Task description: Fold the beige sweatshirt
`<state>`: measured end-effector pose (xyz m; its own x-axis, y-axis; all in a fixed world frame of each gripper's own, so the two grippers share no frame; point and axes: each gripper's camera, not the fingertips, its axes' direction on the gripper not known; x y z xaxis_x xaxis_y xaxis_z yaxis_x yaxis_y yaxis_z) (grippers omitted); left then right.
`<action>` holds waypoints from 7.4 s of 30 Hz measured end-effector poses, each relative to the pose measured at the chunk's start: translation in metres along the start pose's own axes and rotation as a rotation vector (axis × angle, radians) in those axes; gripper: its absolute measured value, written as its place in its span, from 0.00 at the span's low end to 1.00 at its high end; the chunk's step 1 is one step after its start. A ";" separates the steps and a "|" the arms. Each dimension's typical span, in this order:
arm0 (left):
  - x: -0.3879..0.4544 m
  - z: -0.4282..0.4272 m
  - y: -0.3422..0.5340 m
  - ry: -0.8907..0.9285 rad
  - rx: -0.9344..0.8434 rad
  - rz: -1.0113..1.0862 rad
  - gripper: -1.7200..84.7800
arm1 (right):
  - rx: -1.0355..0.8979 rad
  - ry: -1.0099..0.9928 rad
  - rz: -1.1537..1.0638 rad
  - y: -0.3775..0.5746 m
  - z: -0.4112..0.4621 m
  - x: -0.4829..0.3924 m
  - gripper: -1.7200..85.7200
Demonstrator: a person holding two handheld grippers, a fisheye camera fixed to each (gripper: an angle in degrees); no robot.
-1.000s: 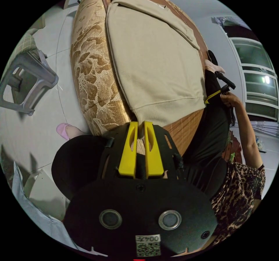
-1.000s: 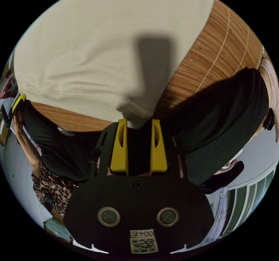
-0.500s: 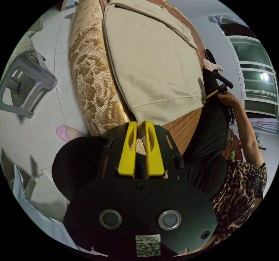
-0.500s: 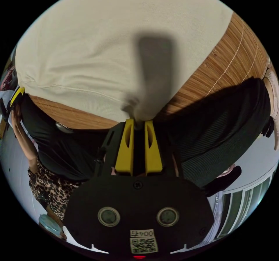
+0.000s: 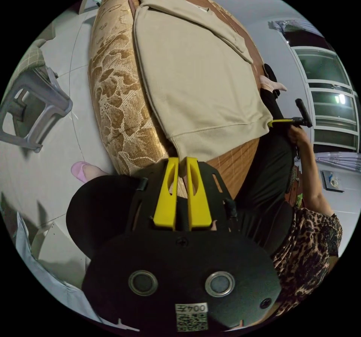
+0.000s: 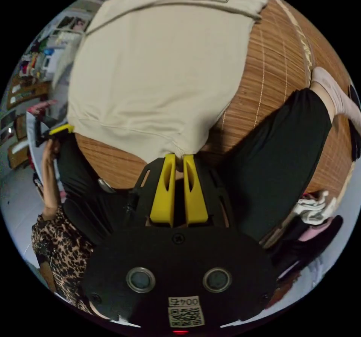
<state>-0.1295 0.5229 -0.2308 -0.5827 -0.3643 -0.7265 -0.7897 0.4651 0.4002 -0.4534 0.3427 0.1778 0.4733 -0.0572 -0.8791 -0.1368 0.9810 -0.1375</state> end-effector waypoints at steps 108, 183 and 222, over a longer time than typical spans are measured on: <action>-0.117 -0.126 -0.019 -0.080 0.538 -0.007 0.04 | 0.211 -0.210 0.031 -0.001 -0.028 0.133 0.07; 0.088 0.255 -0.008 -0.959 0.578 0.408 0.06 | 0.809 0.016 0.207 -0.031 0.031 0.147 0.07; -0.053 0.095 -0.320 -0.796 0.514 0.221 0.12 | 0.751 0.198 -0.227 0.004 0.093 0.019 0.09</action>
<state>0.1727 0.4699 -0.3730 -0.2580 0.3378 -0.9052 -0.3882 0.8217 0.4172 -0.3641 0.3625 0.2032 0.2465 -0.2322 -0.9409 0.5983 0.8002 -0.0408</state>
